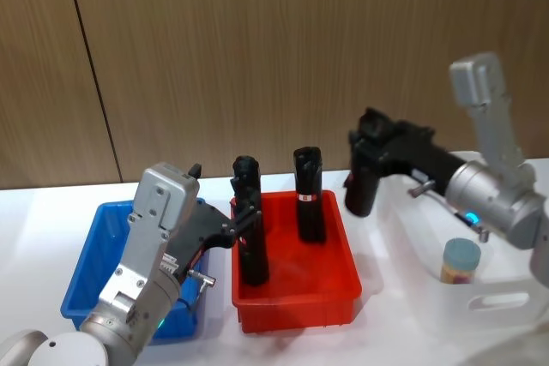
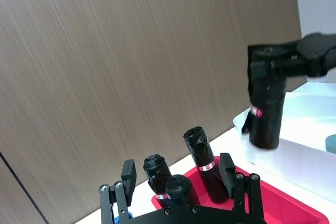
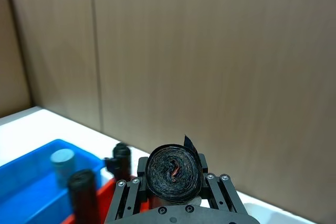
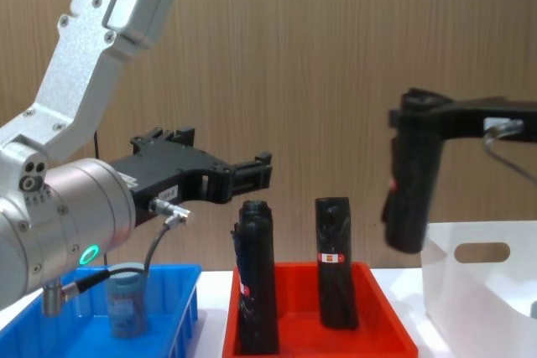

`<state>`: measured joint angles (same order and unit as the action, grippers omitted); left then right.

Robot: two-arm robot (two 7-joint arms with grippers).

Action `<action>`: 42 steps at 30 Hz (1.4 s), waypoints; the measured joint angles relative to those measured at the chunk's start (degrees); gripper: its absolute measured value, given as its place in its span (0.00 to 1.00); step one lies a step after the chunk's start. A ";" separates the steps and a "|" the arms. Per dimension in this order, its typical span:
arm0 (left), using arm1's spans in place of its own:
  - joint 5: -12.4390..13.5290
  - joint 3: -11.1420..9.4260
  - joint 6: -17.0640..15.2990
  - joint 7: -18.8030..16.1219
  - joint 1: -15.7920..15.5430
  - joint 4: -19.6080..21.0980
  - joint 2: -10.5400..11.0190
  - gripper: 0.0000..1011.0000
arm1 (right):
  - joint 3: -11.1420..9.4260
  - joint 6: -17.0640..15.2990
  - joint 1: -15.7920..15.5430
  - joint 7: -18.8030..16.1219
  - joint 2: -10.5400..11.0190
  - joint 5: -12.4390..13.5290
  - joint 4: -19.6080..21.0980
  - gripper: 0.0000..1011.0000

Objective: Pick the cotton swabs from the blue box and place them into the white box.

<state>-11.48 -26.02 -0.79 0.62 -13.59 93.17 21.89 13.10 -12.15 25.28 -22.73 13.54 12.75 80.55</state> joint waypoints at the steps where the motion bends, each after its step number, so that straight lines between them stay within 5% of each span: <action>1: 0.00 0.00 0.00 0.00 0.00 0.00 0.00 0.99 | -0.45 0.16 0.11 0.50 0.37 0.02 0.11 0.51; 13: 0.00 0.00 0.00 0.00 0.00 0.00 0.00 0.99 | -3.46 1.28 1.39 3.40 2.84 -0.67 -2.10 0.51; 26: 0.00 0.00 0.00 0.00 0.00 0.00 0.00 0.99 | -4.22 2.57 3.31 4.53 3.44 -2.69 -8.27 0.51; 42: 0.00 0.00 0.00 0.00 0.00 0.00 0.00 0.99 | -3.59 3.99 5.20 4.70 2.81 -4.10 -14.51 0.94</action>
<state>-11.48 -26.02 -0.79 0.62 -13.59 93.17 21.89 9.51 -8.16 30.48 -18.03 16.35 8.65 66.04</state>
